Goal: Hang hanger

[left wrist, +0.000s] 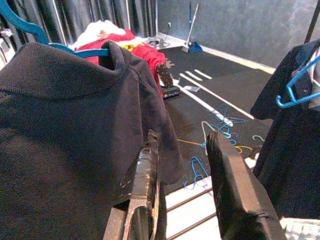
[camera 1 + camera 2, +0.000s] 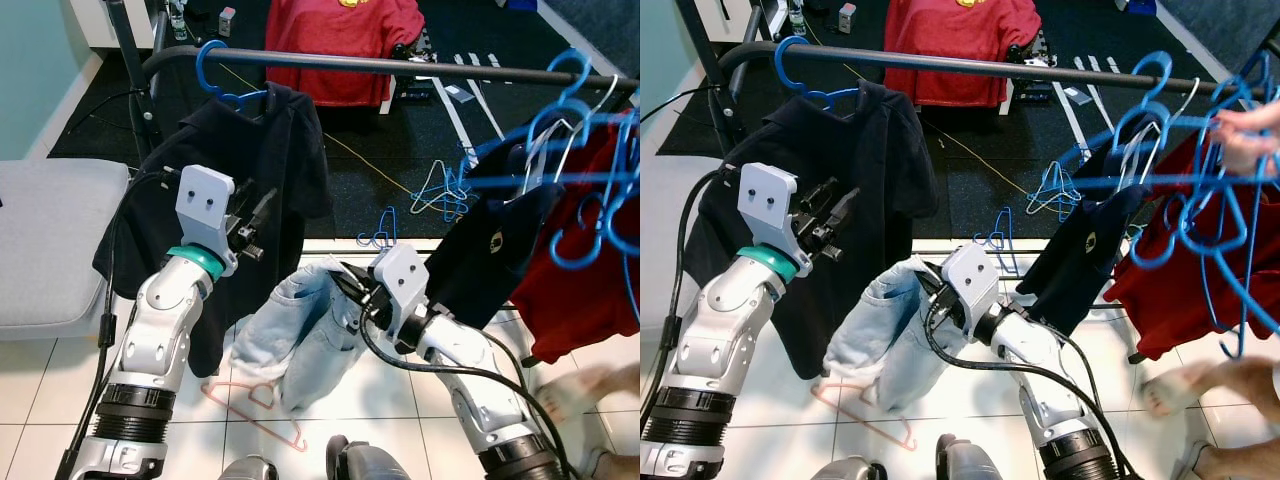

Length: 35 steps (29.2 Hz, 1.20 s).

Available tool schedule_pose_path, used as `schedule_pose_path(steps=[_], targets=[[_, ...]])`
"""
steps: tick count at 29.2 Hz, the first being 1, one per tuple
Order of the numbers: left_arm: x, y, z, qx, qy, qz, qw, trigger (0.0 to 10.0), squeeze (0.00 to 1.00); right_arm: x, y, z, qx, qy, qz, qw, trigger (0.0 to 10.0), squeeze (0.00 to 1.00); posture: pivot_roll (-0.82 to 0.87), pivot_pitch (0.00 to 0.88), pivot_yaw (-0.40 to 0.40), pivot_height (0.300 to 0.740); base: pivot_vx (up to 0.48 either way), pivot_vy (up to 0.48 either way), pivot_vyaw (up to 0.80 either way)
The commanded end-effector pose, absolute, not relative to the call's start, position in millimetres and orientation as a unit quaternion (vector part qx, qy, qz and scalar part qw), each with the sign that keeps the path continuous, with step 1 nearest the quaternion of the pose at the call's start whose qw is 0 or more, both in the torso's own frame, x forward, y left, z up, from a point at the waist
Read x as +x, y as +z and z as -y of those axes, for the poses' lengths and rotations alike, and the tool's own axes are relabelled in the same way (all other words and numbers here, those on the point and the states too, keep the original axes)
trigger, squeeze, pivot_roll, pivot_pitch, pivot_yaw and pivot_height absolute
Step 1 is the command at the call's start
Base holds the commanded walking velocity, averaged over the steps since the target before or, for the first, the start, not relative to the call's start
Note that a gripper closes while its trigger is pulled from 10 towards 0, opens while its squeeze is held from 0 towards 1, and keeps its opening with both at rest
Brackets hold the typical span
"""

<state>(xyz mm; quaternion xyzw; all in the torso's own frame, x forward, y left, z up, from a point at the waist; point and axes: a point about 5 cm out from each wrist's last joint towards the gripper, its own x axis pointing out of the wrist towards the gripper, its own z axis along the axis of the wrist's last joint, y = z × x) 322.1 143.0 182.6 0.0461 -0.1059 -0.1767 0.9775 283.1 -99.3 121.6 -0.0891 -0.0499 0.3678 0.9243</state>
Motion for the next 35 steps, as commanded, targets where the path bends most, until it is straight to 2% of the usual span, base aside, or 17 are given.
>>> schedule_pose_path(steps=[1,11,27,35], targets=[[321.3,182.6,-140.9,0.05,-0.183,0.102,0.977,10.0,0.0,282.2,122.6,98.2,-0.089,0.369,0.059,0.923,10.0,0.0,-0.03,0.061,0.022,0.74,0.0,0.0,0.0],[319.7,195.1,-127.3,0.037,-0.203,0.121,0.971,10.0,0.0,281.6,119.8,93.0,-0.084,0.37,0.058,0.923,10.0,0.0,-0.02,0.046,0.038,0.74,0.0,0.0,0.0],[320.8,194.5,-123.3,0.04,-0.212,0.12,0.969,10.0,0.0,283.1,118.4,93.1,-0.088,0.371,0.059,0.923,10.0,0.0,-0.02,0.025,0.034,0.74,0.0,0.0,0.0],[317.9,187.5,-121.4,0.044,-0.214,0.109,0.97,10.0,0.0,280.6,117.2,93.4,-0.088,0.372,0.057,0.922,10.0,0.0,-0.02,0.042,0.034,0.74,0.0,0.0,0.0]])
